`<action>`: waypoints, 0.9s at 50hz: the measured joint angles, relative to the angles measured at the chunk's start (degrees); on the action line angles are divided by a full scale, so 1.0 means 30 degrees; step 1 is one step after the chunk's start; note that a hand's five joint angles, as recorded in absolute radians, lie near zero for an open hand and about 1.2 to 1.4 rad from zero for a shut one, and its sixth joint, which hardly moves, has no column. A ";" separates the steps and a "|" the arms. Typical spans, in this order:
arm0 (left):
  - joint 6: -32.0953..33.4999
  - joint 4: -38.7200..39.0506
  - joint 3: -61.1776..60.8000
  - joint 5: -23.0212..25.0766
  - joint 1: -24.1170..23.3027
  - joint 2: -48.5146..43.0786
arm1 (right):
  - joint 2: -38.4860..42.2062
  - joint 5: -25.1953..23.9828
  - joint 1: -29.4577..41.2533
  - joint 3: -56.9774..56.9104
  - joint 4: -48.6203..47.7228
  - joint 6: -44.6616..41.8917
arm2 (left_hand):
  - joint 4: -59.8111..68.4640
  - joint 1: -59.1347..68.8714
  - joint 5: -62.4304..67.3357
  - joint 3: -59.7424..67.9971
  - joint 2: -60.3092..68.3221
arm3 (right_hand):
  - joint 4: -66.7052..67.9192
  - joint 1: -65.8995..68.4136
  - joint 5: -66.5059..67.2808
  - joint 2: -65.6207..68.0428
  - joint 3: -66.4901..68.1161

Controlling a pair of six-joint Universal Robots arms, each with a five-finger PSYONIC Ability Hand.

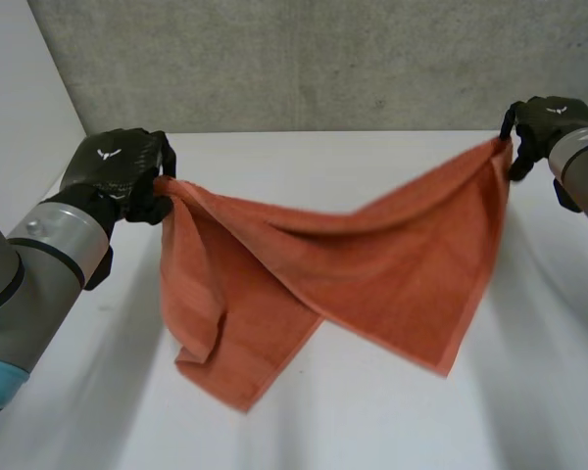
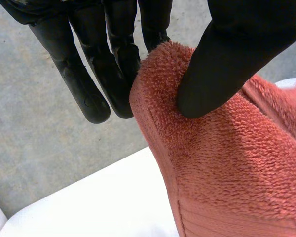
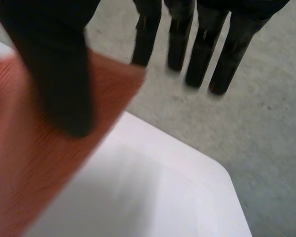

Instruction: Fold the laundry

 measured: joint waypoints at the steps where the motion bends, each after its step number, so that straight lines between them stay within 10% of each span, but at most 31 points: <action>1: 0.0001 0.0009 0.0044 -0.0005 0.0069 -0.0061 | 0.0114 0.0520 0.0119 -0.0059 0.0059 -0.0043 | 0.0000 0.0002 -0.0002 0.0000 0.0000 | -0.5971 -0.4479 -0.5942 -0.5968 -0.6063; 14: -0.0023 -0.0027 0.1104 0.0021 -0.0208 0.1583 | -0.6141 0.1729 0.0532 0.6850 -0.1928 -0.0091 | 0.0002 0.0000 -0.0002 0.0000 0.0002 | -0.7509 -0.6227 -0.7605 -0.7450 -0.7761; 29: -0.0032 -0.0354 0.1755 0.0066 -0.0923 0.3545 | -1.0507 -0.0965 0.0564 1.3258 -0.0931 -0.1955 | 0.0002 0.0002 -0.0002 0.0000 0.0003 | -0.7509 -0.6227 -0.7607 -0.7450 -0.7762; 45: -0.0030 -0.1470 0.3401 0.0044 -0.2142 0.4413 | -0.9644 -0.5642 0.5295 1.7700 -0.3157 0.9341 | 0.0003 0.0002 0.0000 0.0032 0.0017 | -0.7509 -0.6227 -0.7607 -0.7450 -0.7762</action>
